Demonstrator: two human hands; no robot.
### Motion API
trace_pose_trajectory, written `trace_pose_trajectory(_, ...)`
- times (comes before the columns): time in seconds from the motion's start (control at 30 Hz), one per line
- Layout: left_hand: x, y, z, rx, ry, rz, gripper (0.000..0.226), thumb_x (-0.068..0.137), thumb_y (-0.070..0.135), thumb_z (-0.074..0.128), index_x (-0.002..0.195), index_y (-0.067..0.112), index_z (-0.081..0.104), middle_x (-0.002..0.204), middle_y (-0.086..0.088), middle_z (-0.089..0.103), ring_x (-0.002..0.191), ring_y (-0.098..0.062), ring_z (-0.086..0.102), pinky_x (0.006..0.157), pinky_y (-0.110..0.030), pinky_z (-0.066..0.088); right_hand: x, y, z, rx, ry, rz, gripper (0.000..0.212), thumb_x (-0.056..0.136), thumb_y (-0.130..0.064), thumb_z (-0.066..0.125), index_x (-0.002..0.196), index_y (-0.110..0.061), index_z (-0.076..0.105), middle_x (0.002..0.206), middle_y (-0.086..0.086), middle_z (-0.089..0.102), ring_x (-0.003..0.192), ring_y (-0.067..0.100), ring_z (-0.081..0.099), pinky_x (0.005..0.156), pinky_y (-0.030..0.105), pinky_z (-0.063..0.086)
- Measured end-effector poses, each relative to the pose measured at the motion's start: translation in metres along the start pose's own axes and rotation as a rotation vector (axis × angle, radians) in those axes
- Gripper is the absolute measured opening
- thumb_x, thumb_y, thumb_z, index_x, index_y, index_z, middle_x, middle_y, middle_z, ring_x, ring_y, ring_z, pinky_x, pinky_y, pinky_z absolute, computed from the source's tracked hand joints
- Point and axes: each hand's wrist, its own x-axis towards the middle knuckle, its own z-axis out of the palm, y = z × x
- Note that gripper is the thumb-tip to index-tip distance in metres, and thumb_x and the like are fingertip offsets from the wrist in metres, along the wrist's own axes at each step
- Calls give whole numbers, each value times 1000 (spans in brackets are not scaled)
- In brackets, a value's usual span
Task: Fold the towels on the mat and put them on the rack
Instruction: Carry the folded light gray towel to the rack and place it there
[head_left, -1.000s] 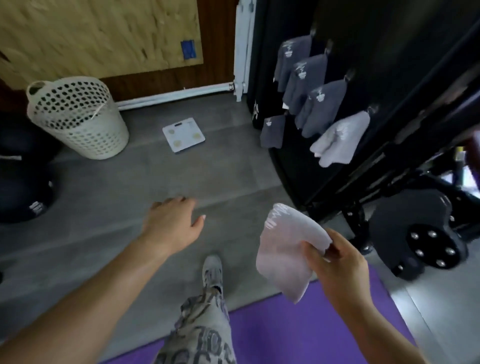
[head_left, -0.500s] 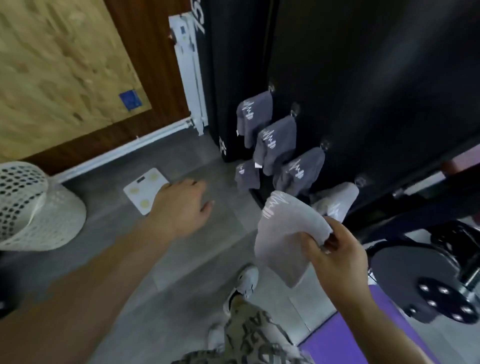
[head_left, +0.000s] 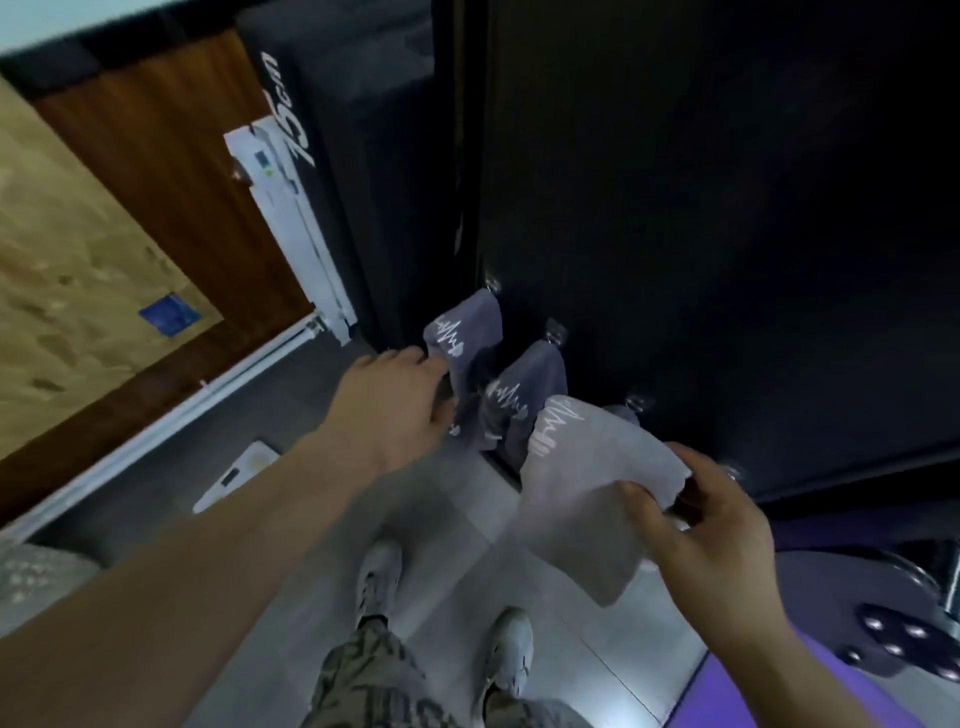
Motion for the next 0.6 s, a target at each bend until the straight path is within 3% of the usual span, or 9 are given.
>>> trace_pose_trajectory(0.17,64,-36,-24,-20,49,161,33,92,47,52,111,22,62,97,1,61,90,-25,64,73,-35,45,22,-55,17,48,-19,-25,29,86,-17,75,104,-37,67,90,-21,73,86,-3,69,68,13,54)
trace_pose_trajectory(0.27,96,-54,-60,-253,12,248,43,92,59,42,114,28,61,100,7,62,92,-14,63,76,-35,52,33,-97,28,88,8,-45,30,87,-13,75,104,-37,68,91,-15,74,84,2,70,68,12,52)
trace_pose_trajectory(0.33,108,-60,-92,-592,-87,273,41,95,62,43,112,31,64,101,10,66,93,-2,63,80,-23,50,42,-123,32,101,10,-59,30,85,-18,75,107,-36,67,95,-13,75,87,4,71,70,13,54)
trace_pose_trajectory(0.4,117,-60,-125,-885,-275,333,29,99,50,50,112,31,67,103,10,71,97,2,65,82,-12,48,49,-151,35,169,-27,-66,32,83,-19,73,112,-31,67,101,-9,75,93,9,73,75,18,57)
trace_pose_trajectory(0.5,136,-63,-165,-992,-471,464,23,97,39,57,108,26,72,98,11,74,91,1,68,80,-15,52,61,-193,36,302,-153,-139,30,89,-12,66,117,-24,68,109,5,74,103,21,72,84,33,60)
trace_pose_trajectory(0.6,160,-69,-195,-1106,-607,501,29,87,39,67,100,14,73,86,3,72,77,-6,65,72,-19,51,77,-228,34,415,-177,-215,34,91,-10,61,121,-25,68,113,7,73,108,22,70,84,30,58)
